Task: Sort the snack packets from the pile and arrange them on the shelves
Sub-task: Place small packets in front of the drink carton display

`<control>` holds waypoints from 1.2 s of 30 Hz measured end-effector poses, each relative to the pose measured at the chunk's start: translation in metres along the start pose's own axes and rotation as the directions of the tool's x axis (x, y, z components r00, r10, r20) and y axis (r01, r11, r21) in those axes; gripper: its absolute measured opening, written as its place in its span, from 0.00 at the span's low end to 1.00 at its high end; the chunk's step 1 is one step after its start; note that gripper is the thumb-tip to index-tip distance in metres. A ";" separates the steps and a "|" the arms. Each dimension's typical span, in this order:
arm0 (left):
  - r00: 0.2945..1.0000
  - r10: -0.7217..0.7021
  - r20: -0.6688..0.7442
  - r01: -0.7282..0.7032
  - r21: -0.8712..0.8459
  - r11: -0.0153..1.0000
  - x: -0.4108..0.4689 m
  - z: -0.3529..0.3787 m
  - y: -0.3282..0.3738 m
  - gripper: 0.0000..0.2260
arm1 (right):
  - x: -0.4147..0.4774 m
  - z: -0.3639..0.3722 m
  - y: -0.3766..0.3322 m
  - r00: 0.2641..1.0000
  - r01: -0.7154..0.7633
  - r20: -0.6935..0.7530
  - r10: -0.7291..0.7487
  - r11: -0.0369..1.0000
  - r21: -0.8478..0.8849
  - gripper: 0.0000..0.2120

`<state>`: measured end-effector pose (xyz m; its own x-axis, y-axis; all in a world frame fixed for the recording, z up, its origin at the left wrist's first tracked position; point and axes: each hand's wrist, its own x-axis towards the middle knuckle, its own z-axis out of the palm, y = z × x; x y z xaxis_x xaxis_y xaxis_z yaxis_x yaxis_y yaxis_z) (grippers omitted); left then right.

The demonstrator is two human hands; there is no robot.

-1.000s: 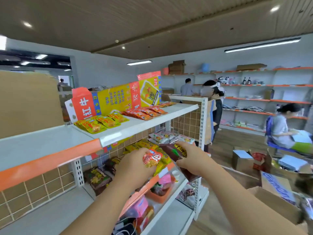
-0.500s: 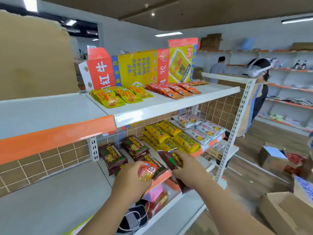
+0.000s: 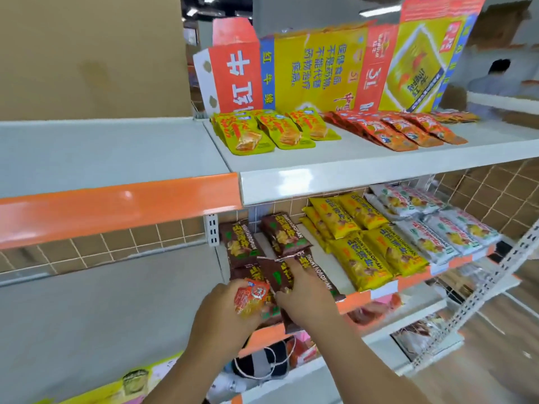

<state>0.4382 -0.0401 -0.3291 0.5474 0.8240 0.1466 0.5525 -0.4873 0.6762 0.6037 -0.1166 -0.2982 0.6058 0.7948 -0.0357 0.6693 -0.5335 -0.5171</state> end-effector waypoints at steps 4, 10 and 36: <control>0.989 -0.129 -0.070 0.132 0.042 0.990 -0.011 -0.004 -0.005 0.25 | 0.012 0.019 -0.011 0.997 0.071 0.042 -0.070 0.997 -0.040 0.37; 0.942 -0.251 -0.223 0.262 0.023 0.965 -0.034 -0.010 -0.007 0.23 | 0.029 0.034 -0.025 0.977 0.208 0.063 -0.202 0.973 -0.105 0.34; 0.945 -0.199 -0.260 0.215 0.036 0.976 -0.033 -0.009 0.009 0.24 | 0.030 0.032 -0.010 0.975 0.172 0.154 -0.160 0.983 -0.070 0.38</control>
<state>0.4192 -0.0693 -0.3213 0.2441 0.9507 0.1915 0.6799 -0.3086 0.6652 0.6015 -0.0777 -0.3219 0.4175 0.9049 -0.0833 0.7923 -0.4074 -0.4542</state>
